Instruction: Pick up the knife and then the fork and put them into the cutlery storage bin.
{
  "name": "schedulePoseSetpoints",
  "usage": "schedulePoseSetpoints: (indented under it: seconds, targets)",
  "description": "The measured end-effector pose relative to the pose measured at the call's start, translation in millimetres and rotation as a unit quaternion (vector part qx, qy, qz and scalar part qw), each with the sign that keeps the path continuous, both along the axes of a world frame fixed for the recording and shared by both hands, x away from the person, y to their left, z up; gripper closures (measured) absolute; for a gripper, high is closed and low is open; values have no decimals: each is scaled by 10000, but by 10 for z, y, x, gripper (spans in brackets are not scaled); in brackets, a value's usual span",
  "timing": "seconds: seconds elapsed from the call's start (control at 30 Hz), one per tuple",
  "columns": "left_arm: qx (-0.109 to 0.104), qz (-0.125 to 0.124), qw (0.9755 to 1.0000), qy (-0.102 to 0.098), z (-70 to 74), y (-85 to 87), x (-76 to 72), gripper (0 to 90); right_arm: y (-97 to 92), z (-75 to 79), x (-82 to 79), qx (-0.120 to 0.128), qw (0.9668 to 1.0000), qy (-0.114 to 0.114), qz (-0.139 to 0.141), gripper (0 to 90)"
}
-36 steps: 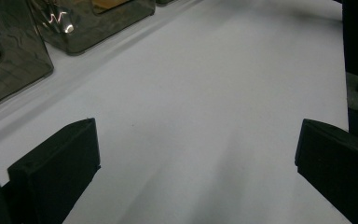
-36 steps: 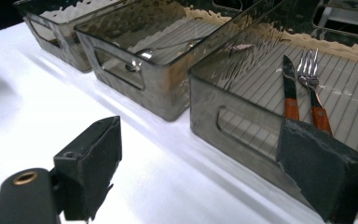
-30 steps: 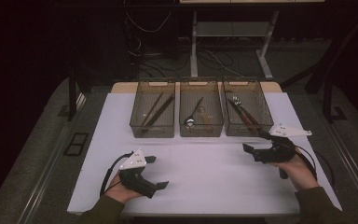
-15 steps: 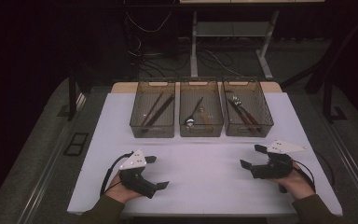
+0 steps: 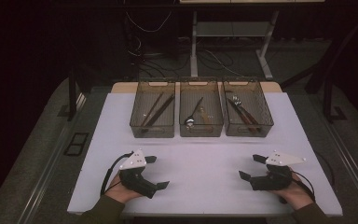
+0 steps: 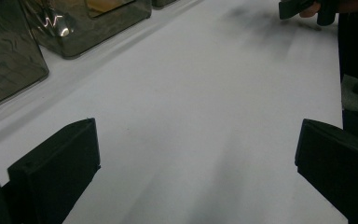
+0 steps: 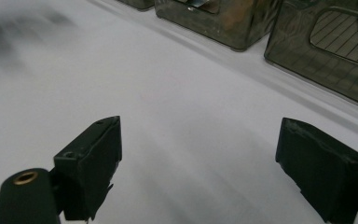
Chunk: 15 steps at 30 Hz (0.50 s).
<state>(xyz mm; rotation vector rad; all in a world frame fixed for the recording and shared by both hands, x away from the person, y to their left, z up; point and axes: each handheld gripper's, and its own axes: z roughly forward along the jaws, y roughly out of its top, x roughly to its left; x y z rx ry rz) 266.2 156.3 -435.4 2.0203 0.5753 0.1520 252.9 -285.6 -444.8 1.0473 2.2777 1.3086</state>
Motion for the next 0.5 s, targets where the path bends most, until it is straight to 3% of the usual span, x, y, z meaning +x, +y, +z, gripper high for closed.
schedulePoseSetpoints:
  seconds: [0.5]
  targets:
    - [30,9,10000,3,-8,-2,12,0,-29,-56,-44,-53,9999,124,101,145]
